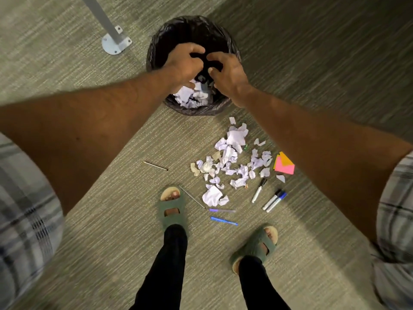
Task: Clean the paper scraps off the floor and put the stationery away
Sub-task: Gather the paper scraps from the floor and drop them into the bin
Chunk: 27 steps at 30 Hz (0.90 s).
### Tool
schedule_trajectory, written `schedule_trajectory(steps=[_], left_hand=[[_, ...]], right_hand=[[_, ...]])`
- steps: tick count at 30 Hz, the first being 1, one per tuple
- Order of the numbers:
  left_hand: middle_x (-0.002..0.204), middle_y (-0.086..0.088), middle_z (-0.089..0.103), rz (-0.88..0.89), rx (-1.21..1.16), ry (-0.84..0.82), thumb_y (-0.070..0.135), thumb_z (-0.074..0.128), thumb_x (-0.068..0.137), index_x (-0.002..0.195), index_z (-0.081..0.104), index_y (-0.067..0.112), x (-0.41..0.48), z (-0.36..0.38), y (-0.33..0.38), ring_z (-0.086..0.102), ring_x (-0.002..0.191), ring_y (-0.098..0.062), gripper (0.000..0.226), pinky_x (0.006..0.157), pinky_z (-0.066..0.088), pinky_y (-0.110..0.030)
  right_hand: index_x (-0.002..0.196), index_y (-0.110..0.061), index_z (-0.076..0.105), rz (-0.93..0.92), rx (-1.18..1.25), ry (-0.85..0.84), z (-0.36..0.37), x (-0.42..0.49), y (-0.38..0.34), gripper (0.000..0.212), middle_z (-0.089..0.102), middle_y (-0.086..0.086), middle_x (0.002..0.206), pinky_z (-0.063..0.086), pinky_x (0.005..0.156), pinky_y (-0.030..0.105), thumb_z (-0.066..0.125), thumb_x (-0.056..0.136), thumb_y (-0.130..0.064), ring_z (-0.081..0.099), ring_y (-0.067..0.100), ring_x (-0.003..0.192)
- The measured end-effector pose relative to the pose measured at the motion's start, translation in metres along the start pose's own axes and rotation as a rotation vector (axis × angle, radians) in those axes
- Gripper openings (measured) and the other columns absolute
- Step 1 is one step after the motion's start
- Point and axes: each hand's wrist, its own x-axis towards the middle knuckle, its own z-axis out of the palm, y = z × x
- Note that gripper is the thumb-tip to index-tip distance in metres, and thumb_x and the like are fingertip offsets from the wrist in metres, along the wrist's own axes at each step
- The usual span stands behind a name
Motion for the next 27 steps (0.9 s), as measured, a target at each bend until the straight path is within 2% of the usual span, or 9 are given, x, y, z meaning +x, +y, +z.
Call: schedule_trajectory(steps=[2,5,7,11,13,15,18,22,27], left_hand=[[0.134,-0.006,0.056,0.017,0.018,0.002,0.005,0.052,0.096,0.139,0.056,0.024,0.0,0.003,-0.005,0.062,0.112,-0.019,0.048,0.086,0.062,-0.045],[0.114,-0.009,0.062,0.041,0.066,0.022,0.006,0.054,0.096,0.139,0.056,0.022,-0.002,0.01,-0.015,0.064,0.096,-0.021,0.046,0.087,0.061,-0.05],[0.116,-0.01,0.064,0.057,0.098,0.03,0.007,0.055,0.097,0.138,0.057,0.02,-0.007,0.017,-0.026,0.065,0.096,-0.024,0.043,0.087,0.061,-0.049],[0.133,-0.008,0.062,0.172,0.142,0.063,0.001,0.055,0.095,0.131,0.063,0.01,-0.021,0.038,-0.058,0.06,0.095,-0.013,0.037,0.076,0.051,-0.019],[0.131,-0.007,0.064,0.201,0.145,0.048,-0.002,0.056,0.093,0.129,0.064,0.007,-0.032,0.053,-0.074,0.059,0.103,-0.01,0.038,0.084,0.05,-0.012],[0.132,-0.008,0.065,0.203,0.161,-0.015,-0.002,0.059,0.093,0.131,0.062,0.005,-0.041,0.071,-0.092,0.062,0.115,-0.015,0.039,0.099,0.051,-0.019],[0.14,-0.01,0.059,0.202,0.244,-0.104,0.006,0.065,0.094,0.134,0.059,0.009,-0.051,0.099,-0.118,0.057,0.128,-0.019,0.041,0.105,0.043,-0.021],[0.148,-0.011,0.05,0.137,0.421,-0.15,0.012,0.067,0.093,0.142,0.054,0.013,-0.057,0.14,-0.154,0.047,0.137,-0.023,0.051,0.112,0.033,-0.024],[0.154,-0.015,0.037,0.049,0.607,-0.252,0.017,0.07,0.091,0.152,0.039,0.012,-0.048,0.19,-0.207,0.034,0.144,-0.03,0.068,0.119,0.028,-0.034]], right_hand=[[0.138,-0.013,0.057,-0.015,-0.014,0.024,-0.003,-0.006,0.005,0.037,0.049,0.008,0.143,0.042,0.108,0.021,0.053,0.101,-0.013,0.052,0.019,0.129],[0.137,-0.014,0.057,-0.021,-0.042,0.026,-0.005,-0.015,0.015,0.036,0.047,0.008,0.143,0.039,0.113,0.023,0.054,0.101,-0.014,0.05,0.018,0.13],[0.136,-0.015,0.057,-0.002,-0.055,0.023,-0.005,-0.023,0.028,0.036,0.046,0.008,0.142,0.039,0.113,0.023,0.054,0.101,-0.016,0.05,0.017,0.128],[0.135,-0.015,0.057,0.058,-0.072,0.009,0.001,-0.038,0.067,0.035,0.044,0.008,0.141,0.039,0.113,0.021,0.055,0.1,-0.018,0.048,0.019,0.128],[0.134,-0.013,0.057,0.072,-0.074,0.001,0.006,-0.048,0.093,0.036,0.048,0.002,0.136,0.043,0.104,0.013,0.056,0.098,-0.013,0.049,0.019,0.126],[0.132,-0.022,0.057,0.086,-0.13,-0.042,0.015,-0.057,0.123,0.037,0.041,0.0,0.139,0.033,0.105,0.008,0.058,0.096,-0.01,0.044,0.011,0.122],[0.14,-0.032,0.048,0.092,-0.359,-0.155,0.031,-0.071,0.169,0.043,0.024,0.01,0.158,0.024,0.121,0.025,0.055,0.098,-0.025,0.033,0.022,0.14],[0.143,-0.024,0.047,0.051,-0.417,-0.183,0.051,-0.098,0.222,0.05,0.026,0.014,0.159,0.031,0.119,0.032,0.061,0.095,-0.029,0.031,0.03,0.145],[0.151,-0.023,0.035,0.066,-0.535,-0.319,0.081,-0.121,0.281,0.063,0.012,0.013,0.165,0.019,0.124,0.035,0.062,0.095,-0.032,0.017,0.032,0.152]])
